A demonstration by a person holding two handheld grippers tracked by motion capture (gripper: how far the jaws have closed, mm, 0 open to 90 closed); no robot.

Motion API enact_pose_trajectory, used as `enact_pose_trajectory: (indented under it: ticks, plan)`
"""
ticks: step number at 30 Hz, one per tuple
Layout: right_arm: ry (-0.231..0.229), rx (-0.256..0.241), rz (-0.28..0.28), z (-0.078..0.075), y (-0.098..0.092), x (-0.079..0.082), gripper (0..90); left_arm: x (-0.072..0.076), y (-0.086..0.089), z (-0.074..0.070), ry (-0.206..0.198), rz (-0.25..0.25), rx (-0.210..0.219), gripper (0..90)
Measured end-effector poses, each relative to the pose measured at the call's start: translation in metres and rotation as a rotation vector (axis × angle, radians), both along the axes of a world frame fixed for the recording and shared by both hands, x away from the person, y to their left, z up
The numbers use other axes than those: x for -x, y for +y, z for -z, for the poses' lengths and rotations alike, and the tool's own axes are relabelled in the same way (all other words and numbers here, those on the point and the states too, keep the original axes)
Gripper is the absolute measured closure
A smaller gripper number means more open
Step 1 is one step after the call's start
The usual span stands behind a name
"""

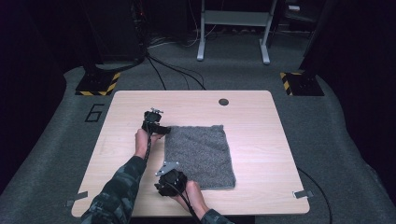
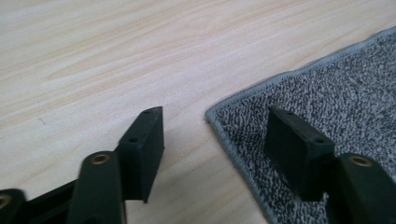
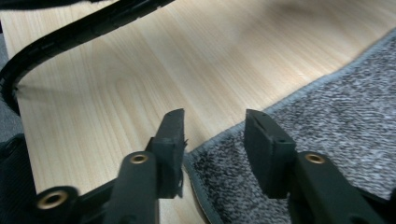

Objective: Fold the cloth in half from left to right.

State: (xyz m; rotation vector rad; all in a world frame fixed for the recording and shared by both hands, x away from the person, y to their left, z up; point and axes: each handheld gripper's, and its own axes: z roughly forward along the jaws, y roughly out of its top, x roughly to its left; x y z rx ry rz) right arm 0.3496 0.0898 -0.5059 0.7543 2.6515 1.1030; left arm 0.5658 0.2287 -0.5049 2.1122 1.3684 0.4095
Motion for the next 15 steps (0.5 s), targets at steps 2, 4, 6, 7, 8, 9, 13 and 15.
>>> enact_pose_trajectory:
  ticks: [2,4,6,7,8,9,13,15]
  plan:
    - [0.003,0.016,-0.003,0.002,0.001,0.001,65.1,-0.001,0.000,0.001,0.000,0.002,-0.003,43.6]
    - [0.005,0.025,-0.005,0.004,0.002,0.002,68.3,-0.002,-0.001,0.001,-0.004,-0.002,0.001,47.7]
    - [0.008,0.019,0.007,0.006,0.003,0.003,70.6,-0.002,-0.002,0.001,-0.010,0.011,-0.009,51.7]
    - [-0.002,0.023,0.001,0.007,0.003,0.003,71.8,-0.001,-0.003,0.001,-0.013,0.010,-0.009,54.2]
    - [0.013,0.027,0.005,0.008,0.004,0.003,72.7,-0.001,-0.004,0.001,-0.012,0.015,-0.010,56.8]
    - [0.006,0.028,0.002,0.009,0.004,0.003,73.5,-0.001,-0.005,0.001,-0.018,0.024,-0.018,59.1]
    - [0.016,0.031,0.008,0.010,0.002,0.004,77.5,0.001,-0.010,0.002,-0.039,0.045,-0.036,68.7]
    - [0.004,0.018,0.019,0.011,0.002,0.003,80.4,0.002,-0.012,0.002,-0.041,0.048,-0.039,73.7]
